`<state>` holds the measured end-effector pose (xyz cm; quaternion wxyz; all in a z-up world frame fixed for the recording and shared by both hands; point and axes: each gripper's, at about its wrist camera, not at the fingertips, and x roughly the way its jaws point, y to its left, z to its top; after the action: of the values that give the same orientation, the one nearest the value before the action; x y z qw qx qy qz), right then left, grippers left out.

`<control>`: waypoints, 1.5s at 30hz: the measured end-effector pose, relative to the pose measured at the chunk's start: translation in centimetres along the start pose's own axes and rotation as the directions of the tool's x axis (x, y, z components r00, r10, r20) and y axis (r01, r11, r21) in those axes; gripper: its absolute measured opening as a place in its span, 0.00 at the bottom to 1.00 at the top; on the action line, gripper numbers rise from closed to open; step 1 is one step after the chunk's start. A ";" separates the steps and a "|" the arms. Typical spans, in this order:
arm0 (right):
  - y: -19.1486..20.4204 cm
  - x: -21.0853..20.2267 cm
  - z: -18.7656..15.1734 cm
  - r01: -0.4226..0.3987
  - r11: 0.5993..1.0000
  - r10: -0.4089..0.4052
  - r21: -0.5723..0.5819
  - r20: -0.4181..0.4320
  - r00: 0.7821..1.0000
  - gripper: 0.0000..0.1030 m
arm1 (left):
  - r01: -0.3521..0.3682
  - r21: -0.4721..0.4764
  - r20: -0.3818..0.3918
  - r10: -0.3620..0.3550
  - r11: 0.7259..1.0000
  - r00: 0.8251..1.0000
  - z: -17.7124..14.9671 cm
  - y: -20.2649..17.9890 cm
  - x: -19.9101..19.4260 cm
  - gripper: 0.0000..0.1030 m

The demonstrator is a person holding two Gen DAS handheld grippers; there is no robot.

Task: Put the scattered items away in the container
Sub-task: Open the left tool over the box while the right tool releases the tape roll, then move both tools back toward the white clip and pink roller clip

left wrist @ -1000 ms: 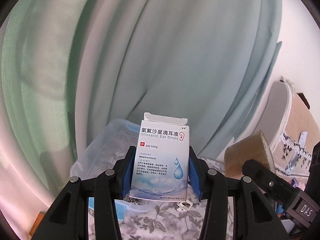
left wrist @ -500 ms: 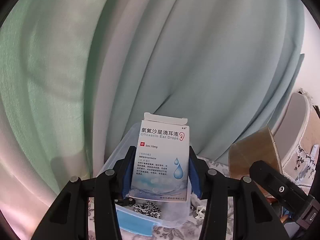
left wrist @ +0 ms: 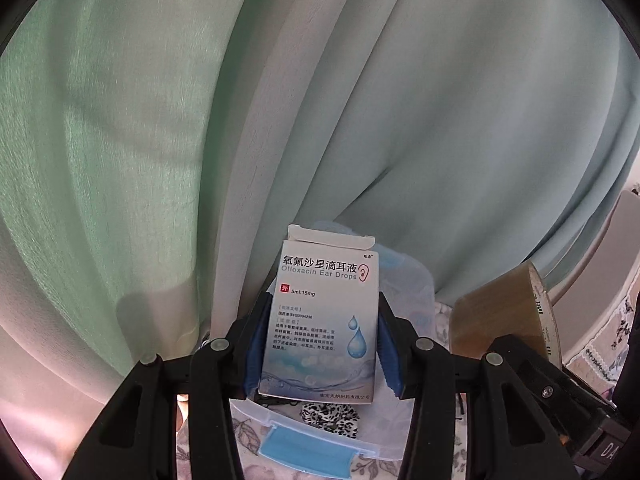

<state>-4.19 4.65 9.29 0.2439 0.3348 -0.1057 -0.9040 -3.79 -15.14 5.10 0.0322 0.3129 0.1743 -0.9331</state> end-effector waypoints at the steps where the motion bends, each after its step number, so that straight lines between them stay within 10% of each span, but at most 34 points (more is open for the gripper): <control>1: -0.1 0.4 -0.1 0.001 1.000 0.000 0.003 -0.010 1.000 0.88 | -0.005 0.001 -0.012 0.005 1.000 1.000 -0.1 0.1 0.5 0.48; 20: -0.6 4.5 -0.9 0.016 1.000 -0.015 0.007 -0.138 0.990 0.89 | -0.033 0.006 -0.126 0.034 0.999 0.991 -2.0 -0.9 4.9 0.49; 45: -0.9 2.7 -0.8 0.030 1.000 -0.030 -0.001 -0.119 0.992 0.91 | -0.050 0.047 -0.056 0.052 0.998 0.997 -1.4 -1.4 0.7 0.85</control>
<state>-5.75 4.05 6.84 0.2363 0.3895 -0.0863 -0.8860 -3.80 -13.32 4.12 0.0439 0.3443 0.1459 -0.9264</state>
